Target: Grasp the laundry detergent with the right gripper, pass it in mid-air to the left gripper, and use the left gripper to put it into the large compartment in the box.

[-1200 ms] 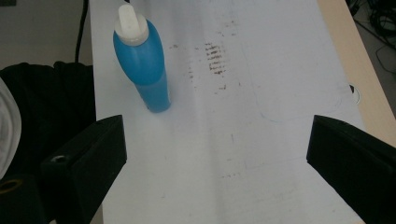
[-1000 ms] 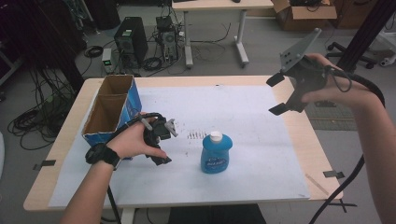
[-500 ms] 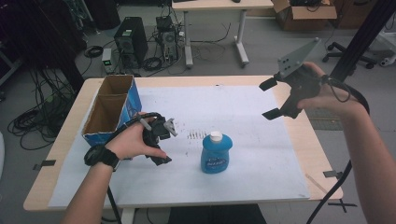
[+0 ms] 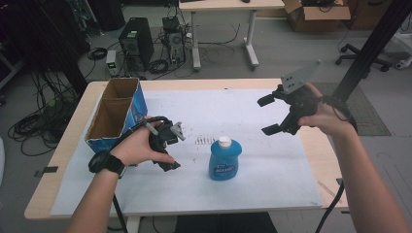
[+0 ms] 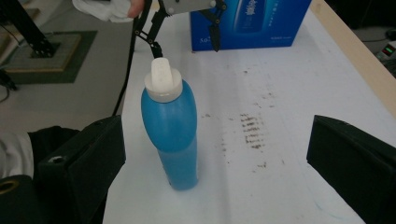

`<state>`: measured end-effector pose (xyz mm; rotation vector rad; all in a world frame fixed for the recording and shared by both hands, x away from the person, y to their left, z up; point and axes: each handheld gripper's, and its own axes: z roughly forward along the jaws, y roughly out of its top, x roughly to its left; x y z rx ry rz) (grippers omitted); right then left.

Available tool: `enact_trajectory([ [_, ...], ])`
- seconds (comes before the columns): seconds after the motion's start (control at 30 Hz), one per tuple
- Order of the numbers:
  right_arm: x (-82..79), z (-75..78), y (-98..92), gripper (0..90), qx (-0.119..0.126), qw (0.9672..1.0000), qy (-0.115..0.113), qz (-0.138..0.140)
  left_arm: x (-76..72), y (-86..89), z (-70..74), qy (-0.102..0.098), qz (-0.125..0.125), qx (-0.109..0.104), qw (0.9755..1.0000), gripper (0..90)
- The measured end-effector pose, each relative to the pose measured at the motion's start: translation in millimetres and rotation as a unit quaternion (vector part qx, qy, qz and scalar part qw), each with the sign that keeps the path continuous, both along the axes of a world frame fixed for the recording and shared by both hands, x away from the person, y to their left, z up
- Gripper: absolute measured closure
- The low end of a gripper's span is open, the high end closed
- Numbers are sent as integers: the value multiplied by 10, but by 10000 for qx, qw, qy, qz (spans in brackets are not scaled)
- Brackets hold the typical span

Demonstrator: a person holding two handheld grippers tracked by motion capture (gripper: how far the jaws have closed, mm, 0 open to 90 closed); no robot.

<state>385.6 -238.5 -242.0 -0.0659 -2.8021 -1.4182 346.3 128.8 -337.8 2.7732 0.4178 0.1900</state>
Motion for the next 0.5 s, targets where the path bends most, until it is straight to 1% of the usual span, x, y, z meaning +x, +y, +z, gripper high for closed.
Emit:
enact_trajectory([
  [0.07,9,-74,17,48,102,9999,45,34,0,10,2,9,18,-21,10000,42],
  [0.1,7,-140,38,50,185,9998,89,64,0,14,7,19,20,-28,10000,42],
  [0.2,-6,-223,78,52,316,9994,102,93,2,27,16,1,32,-84,10000,42],
  [0.23,-6,-223,78,52,316,9994,102,93,0,29,20,-2,50,-90,9999,42],
  [0.3,-23,-273,103,53,412,9990,109,131,-3,31,25,-6,37,-99,9999,42],
  [0.33,-45,-323,126,55,497,9986,105,160,-8,30,26,-2,49,-112,9999,42],
  [0.37,-45,-323,126,55,497,9986,105,160,-9,31,27,-7,36,-113,9999,42],
  [0.43,-64,-376,150,55,578,9981,120,199,-12,31,27,-11,41,-113,9999,42],
  [0.5,-75,-436,176,55,599,9978,154,224,-16,31,29,-9,37,-117,9999,42],
])
